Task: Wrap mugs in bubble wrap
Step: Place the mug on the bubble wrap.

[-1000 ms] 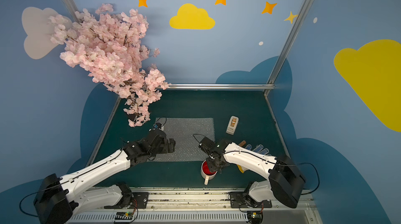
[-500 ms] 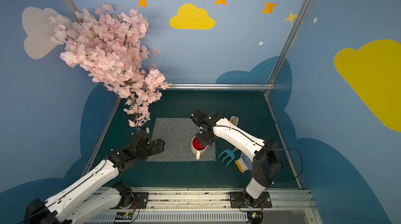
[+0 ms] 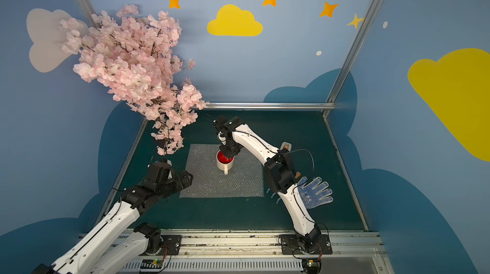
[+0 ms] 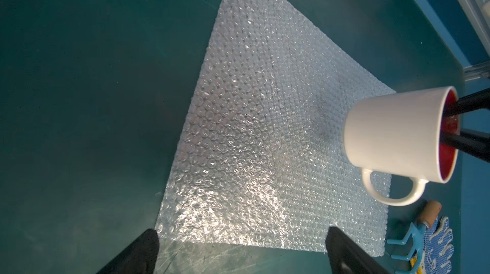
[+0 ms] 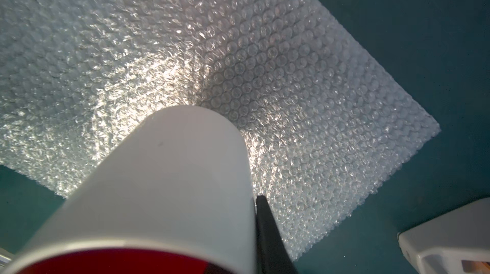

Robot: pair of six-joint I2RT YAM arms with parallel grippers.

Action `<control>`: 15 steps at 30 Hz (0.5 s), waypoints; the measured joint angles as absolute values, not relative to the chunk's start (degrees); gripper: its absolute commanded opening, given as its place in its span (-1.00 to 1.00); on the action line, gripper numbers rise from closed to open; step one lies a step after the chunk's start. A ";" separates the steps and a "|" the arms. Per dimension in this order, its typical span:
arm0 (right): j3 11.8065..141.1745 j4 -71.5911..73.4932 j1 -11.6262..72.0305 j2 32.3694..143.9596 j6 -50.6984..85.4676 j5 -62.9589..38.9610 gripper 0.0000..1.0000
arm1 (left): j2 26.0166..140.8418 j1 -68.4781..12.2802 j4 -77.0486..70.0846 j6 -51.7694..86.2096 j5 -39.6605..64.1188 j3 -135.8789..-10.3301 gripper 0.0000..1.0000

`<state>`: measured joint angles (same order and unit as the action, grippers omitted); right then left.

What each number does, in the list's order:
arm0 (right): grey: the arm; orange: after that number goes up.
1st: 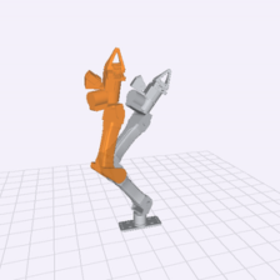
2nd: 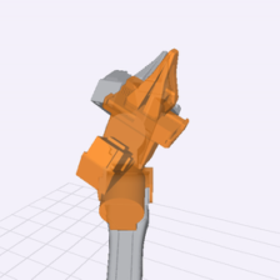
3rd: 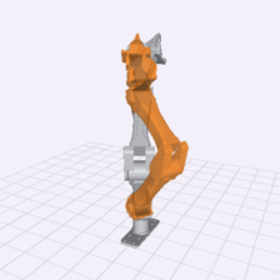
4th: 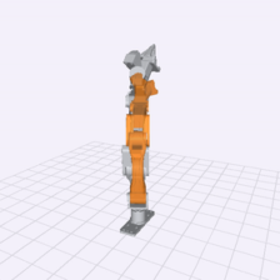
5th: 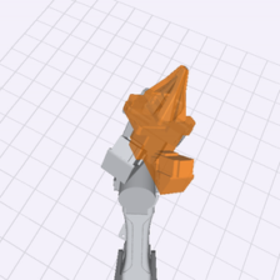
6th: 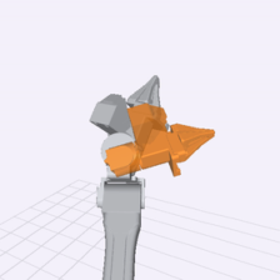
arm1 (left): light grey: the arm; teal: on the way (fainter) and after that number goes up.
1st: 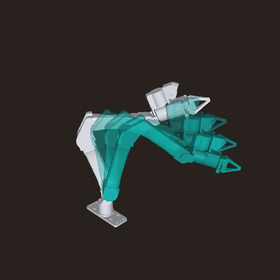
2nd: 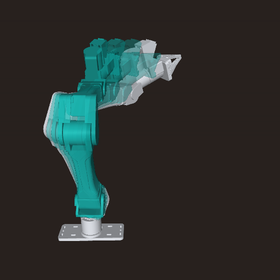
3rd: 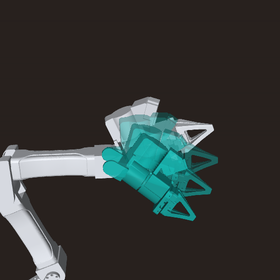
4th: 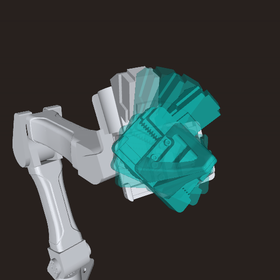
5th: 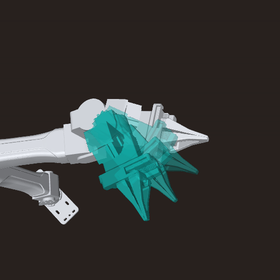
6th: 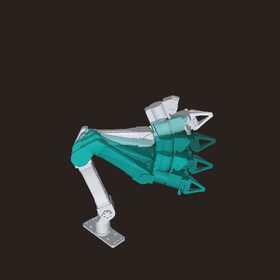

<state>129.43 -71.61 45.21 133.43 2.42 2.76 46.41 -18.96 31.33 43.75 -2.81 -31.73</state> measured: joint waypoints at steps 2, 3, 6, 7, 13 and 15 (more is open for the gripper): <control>131.74 -72.79 45.34 135.06 2.46 2.70 -1.00 | 46.46 -17.93 31.38 43.79 -2.02 -31.70 0.99; 132.84 -73.38 45.41 135.76 2.50 2.72 -1.00 | 46.50 -17.63 31.40 43.79 -1.78 -31.70 0.99; 134.85 -74.50 45.89 137.19 2.55 2.83 -1.00 | 46.72 -17.12 31.48 43.77 -1.02 -31.70 0.99; 135.15 -74.78 46.15 137.51 2.59 2.90 -1.00 | 46.89 -16.97 31.51 43.77 -0.82 -31.70 0.99; 136.07 -76.09 47.11 138.89 3.90 2.96 -1.00 | 47.66 -16.60 31.70 43.77 0.08 -31.70 0.98; 136.35 -76.44 47.24 139.41 4.34 2.96 -1.00 | 47.79 -16.60 31.70 43.77 0.30 -31.70 0.98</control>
<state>136.35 -76.44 47.24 139.41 4.34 2.96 47.79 -16.60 31.70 43.77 0.30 -31.70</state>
